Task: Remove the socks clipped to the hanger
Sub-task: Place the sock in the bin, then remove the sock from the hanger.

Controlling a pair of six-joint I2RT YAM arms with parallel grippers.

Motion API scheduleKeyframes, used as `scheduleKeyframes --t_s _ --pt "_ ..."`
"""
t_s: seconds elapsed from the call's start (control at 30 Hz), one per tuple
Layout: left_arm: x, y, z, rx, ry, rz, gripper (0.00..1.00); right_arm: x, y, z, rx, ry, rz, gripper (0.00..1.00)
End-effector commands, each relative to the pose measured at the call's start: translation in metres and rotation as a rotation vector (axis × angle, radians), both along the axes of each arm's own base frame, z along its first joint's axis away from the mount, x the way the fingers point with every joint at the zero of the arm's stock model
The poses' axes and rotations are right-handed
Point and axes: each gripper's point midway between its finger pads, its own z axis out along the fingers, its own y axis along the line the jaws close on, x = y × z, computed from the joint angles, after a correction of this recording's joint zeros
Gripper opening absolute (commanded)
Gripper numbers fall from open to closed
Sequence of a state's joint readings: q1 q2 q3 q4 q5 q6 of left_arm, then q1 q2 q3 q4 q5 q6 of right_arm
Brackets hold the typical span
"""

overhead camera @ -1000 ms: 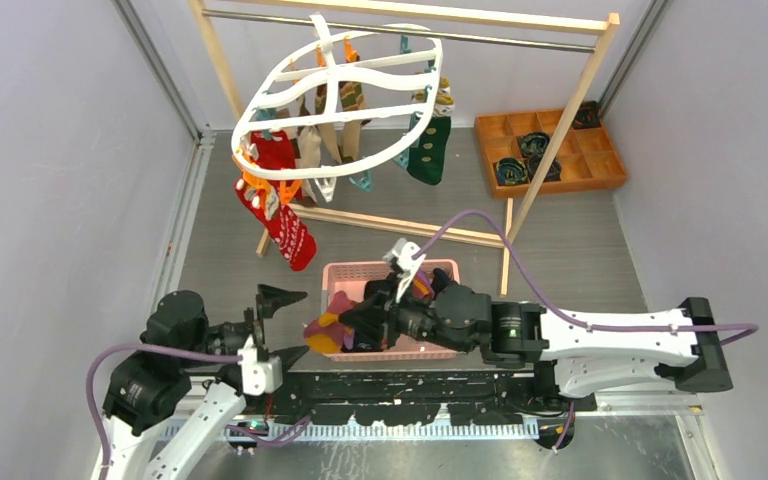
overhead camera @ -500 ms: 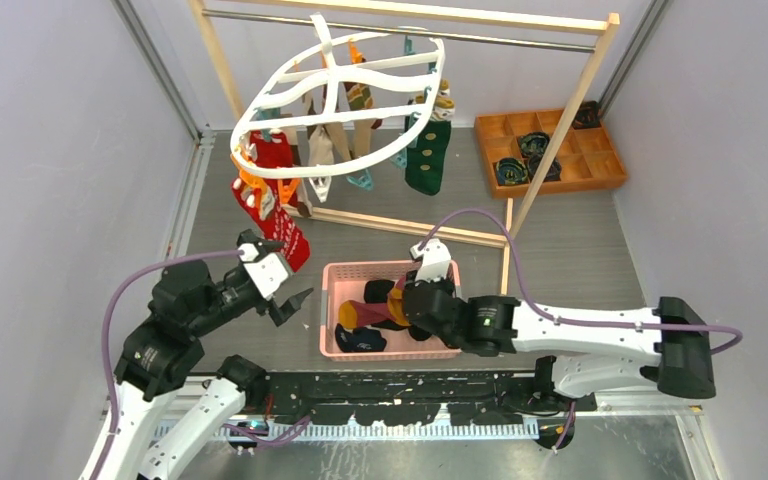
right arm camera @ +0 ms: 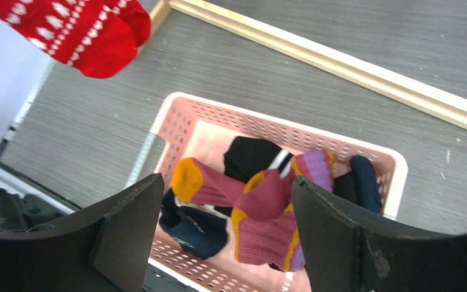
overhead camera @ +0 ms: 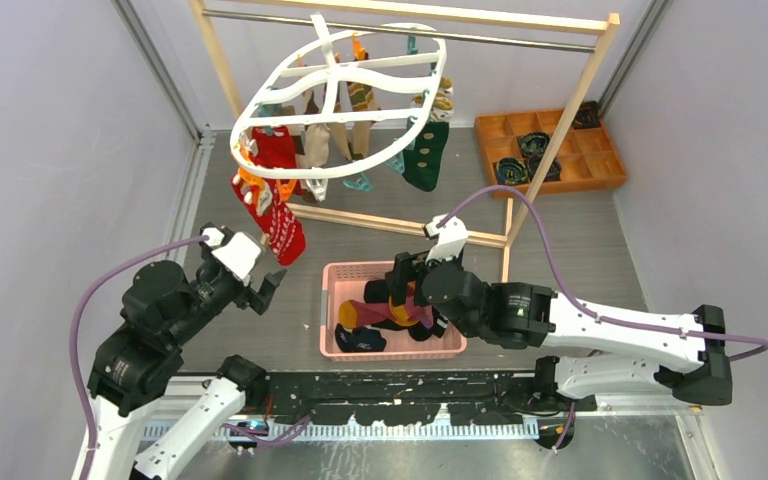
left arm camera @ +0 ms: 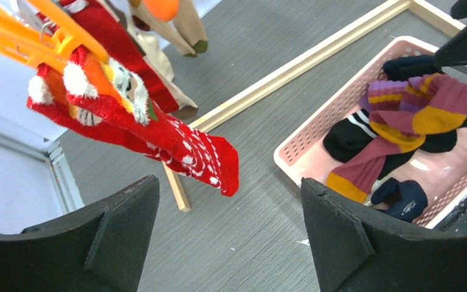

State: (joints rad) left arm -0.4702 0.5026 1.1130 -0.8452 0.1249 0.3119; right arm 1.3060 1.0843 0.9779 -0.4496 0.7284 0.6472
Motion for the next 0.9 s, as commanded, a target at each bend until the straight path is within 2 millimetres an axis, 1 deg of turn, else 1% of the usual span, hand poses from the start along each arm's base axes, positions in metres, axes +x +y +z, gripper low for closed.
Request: scheduleKeyframes --t_s 0.0,0.03,0.1,0.13,0.23,0.37,0.4,0.47,0.53,0.57,0.6,0.67,0.7,0.73,0.77,0.83,0.87 --pt "0.007 0.019 0.004 -0.024 0.026 0.142 0.85 -0.005 0.019 0.030 0.055 -0.028 0.089 0.83" --pt "0.011 0.022 0.005 -0.029 0.022 0.168 0.84 -0.007 0.021 0.031 0.065 -0.022 0.100 0.83" --pt "0.019 0.018 0.002 -0.051 0.033 0.185 0.83 -0.010 0.020 0.035 0.098 -0.014 0.109 0.83" --pt "0.025 0.017 0.004 -0.074 0.030 0.200 0.82 -0.011 0.018 0.041 0.124 -0.018 0.111 0.83" --pt "0.045 0.018 0.004 -0.089 0.018 0.259 0.75 -0.015 0.015 0.054 0.208 -0.023 0.113 0.83" --pt "0.061 0.012 0.013 -0.065 -0.003 0.259 0.67 -0.020 0.008 0.069 0.333 -0.043 0.109 0.82" --pt "0.067 0.012 0.015 -0.061 -0.008 0.268 0.65 -0.021 0.009 0.070 0.358 -0.048 0.113 0.82" --pt "0.080 0.015 0.016 -0.050 -0.014 0.311 0.56 -0.023 0.010 0.071 0.389 -0.052 0.120 0.81" --pt "0.088 0.014 0.013 -0.045 0.007 0.310 0.46 -0.024 0.014 0.068 0.389 -0.042 0.128 0.81" --pt "0.089 0.012 0.012 -0.053 0.017 0.299 0.41 -0.024 0.017 0.067 0.384 -0.038 0.136 0.81" --pt "0.089 0.010 0.012 -0.062 0.021 0.289 0.31 -0.025 0.020 0.065 0.374 -0.032 0.146 0.80" --pt "0.088 0.009 0.012 -0.071 0.019 0.275 0.09 -0.026 0.025 0.064 0.362 -0.030 0.158 0.80" --pt "0.086 0.010 0.013 -0.068 0.011 0.272 0.05 -0.025 0.027 0.065 0.355 -0.033 0.161 0.80" --pt "0.083 0.011 0.013 -0.067 0.001 0.264 0.01 -0.025 0.028 0.067 0.348 -0.041 0.163 0.80" --pt "0.079 0.009 0.013 -0.066 -0.006 0.245 0.01 -0.023 0.030 0.070 0.344 -0.052 0.164 0.80" --pt "0.064 0.000 0.016 -0.074 -0.020 0.156 0.01 -0.021 0.034 0.074 0.333 -0.070 0.170 0.80" --pt "0.053 -0.007 0.018 -0.082 -0.028 0.091 0.01 -0.021 0.037 0.078 0.336 -0.080 0.179 0.80"
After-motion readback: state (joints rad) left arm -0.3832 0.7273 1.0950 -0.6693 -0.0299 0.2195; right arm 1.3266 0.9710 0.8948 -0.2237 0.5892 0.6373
